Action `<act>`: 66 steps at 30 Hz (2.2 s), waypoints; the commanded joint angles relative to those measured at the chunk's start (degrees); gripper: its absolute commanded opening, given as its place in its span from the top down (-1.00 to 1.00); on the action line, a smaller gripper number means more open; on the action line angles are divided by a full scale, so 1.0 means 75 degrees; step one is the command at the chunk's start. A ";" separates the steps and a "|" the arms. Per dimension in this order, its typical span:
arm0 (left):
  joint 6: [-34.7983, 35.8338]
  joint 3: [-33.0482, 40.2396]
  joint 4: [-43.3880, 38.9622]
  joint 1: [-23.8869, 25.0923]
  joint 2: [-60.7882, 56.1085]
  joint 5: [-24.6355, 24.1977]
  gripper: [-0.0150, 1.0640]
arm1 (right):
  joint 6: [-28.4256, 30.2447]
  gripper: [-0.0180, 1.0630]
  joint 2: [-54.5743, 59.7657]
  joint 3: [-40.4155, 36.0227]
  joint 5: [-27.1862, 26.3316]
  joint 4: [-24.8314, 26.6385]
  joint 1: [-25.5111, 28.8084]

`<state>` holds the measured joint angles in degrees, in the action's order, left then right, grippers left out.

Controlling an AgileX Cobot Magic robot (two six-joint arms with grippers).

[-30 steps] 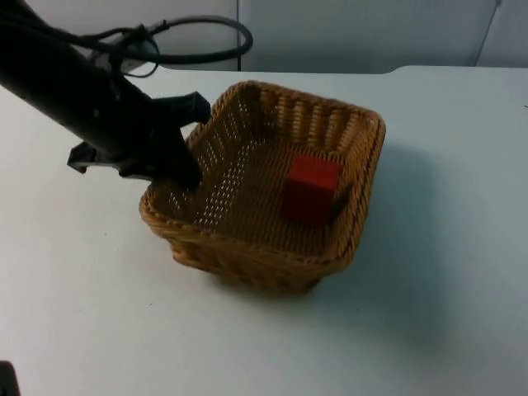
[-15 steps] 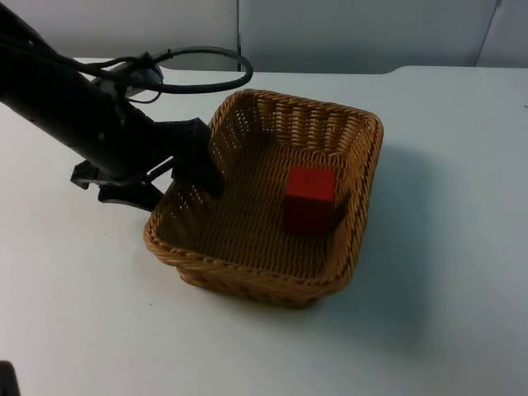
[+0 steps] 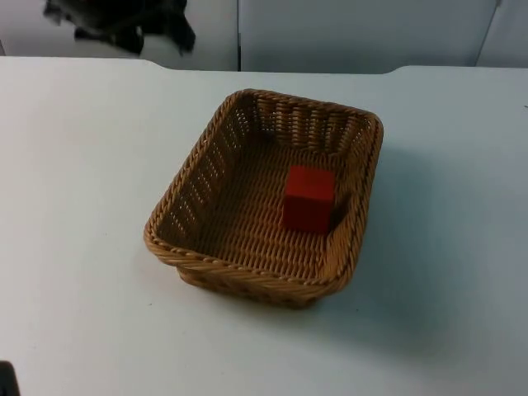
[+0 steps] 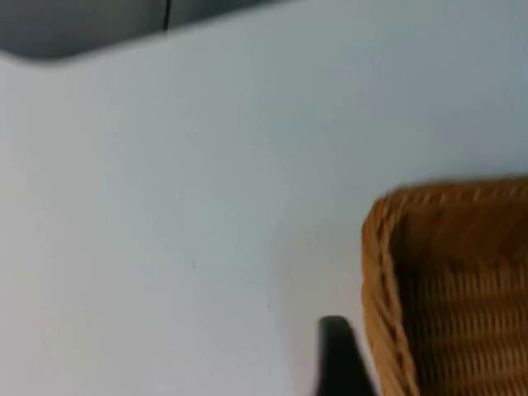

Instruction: Pick up the basket with the left hand and place the cube into the basket with the right hand.

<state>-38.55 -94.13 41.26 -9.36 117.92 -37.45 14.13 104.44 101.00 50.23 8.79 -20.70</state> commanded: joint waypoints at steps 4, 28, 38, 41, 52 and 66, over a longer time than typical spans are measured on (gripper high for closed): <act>0.0907 -0.1444 -0.1211 0.0152 -0.0915 -0.1750 0.97 | -0.0769 0.97 -0.0515 0.0066 -0.0220 -0.0890 0.0030; 0.4005 0.3923 -0.5502 0.0562 -0.9805 -0.1463 0.98 | -0.8689 0.97 -0.8998 -0.7788 -0.0303 -0.8566 -0.2082; 0.4005 0.7154 -0.4665 0.0562 -1.4397 -0.1647 0.98 | -0.5956 0.97 -1.1247 -0.8391 -0.0475 -0.5402 -0.3038; 0.4005 0.7359 -0.4631 0.0562 -1.5150 -0.2056 0.98 | -0.4687 0.97 -1.1247 -0.8391 -0.0377 -0.4295 -0.3038; 0.4173 0.8135 -0.4784 0.0575 -1.5722 -0.3593 0.98 | -0.2810 0.97 -1.1247 -0.8405 0.0787 -0.2343 -0.3038; 0.4204 0.8473 -0.4975 0.0575 -1.5722 -0.3481 0.98 | -0.2557 0.97 -1.1808 -0.9333 0.1400 -0.1752 -0.3038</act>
<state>-7.43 -30.71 4.56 -5.32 0.28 -64.26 -5.61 17.00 33.76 61.82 -5.51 -43.31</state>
